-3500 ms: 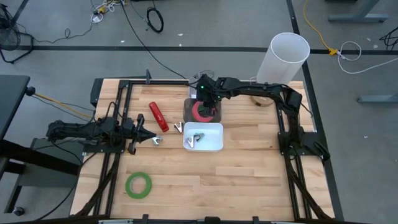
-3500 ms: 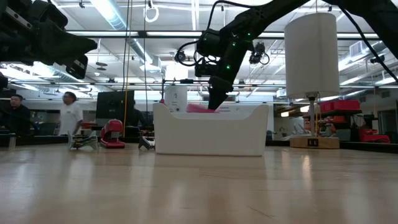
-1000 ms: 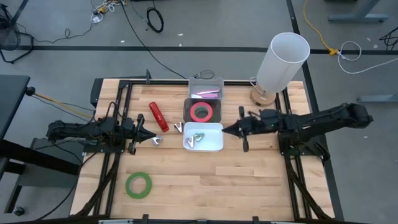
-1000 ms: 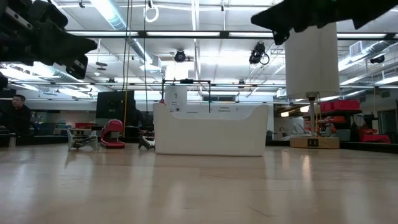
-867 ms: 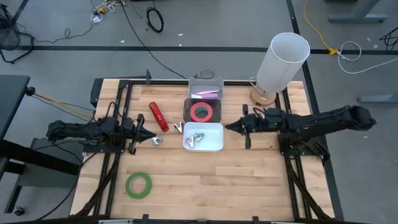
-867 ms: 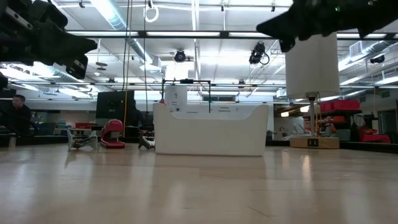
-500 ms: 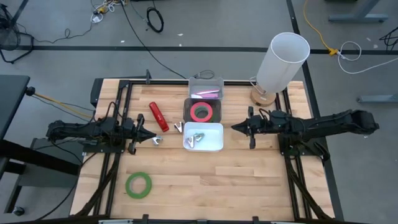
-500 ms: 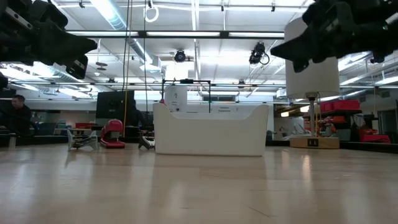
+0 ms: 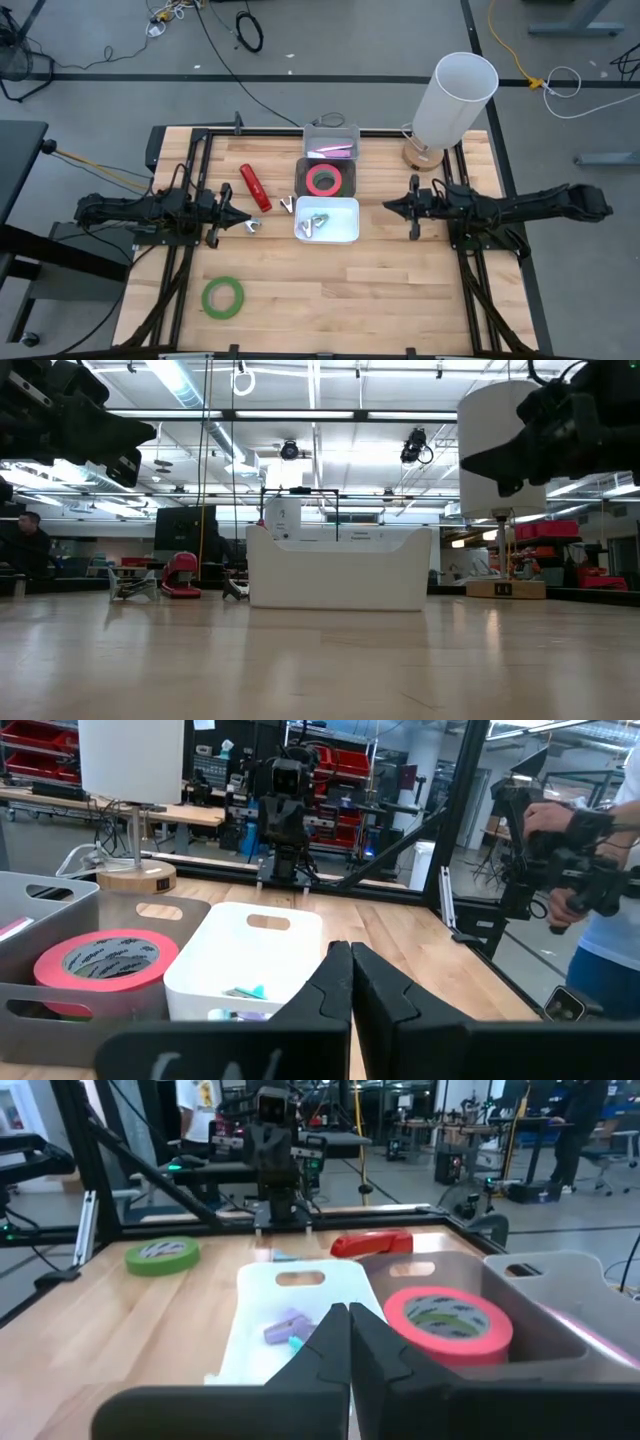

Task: Pick and place Stapler, Stapler remover, tape
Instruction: Put the red stapler in the gray bin

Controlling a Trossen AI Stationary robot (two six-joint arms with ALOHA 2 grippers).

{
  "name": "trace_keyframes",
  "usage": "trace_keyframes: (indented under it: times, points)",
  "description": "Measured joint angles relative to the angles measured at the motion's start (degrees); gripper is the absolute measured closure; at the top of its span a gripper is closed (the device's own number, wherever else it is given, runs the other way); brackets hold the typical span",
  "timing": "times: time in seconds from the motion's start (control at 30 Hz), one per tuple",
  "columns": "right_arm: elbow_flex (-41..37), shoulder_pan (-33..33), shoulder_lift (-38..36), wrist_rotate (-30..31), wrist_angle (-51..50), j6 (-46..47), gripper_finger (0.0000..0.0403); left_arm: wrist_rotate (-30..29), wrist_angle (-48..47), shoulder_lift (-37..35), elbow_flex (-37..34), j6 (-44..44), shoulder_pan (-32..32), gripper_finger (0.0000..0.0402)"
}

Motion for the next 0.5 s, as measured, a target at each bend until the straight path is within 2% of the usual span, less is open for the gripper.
trace_keyframes:
  times: [0.5]
  points:
    - [-2.57,0.00,-8.81,-0.48,-2.30,0.11,0.0403,0.00,0.01,0.00,0.00,0.00,0.00,0.0399]
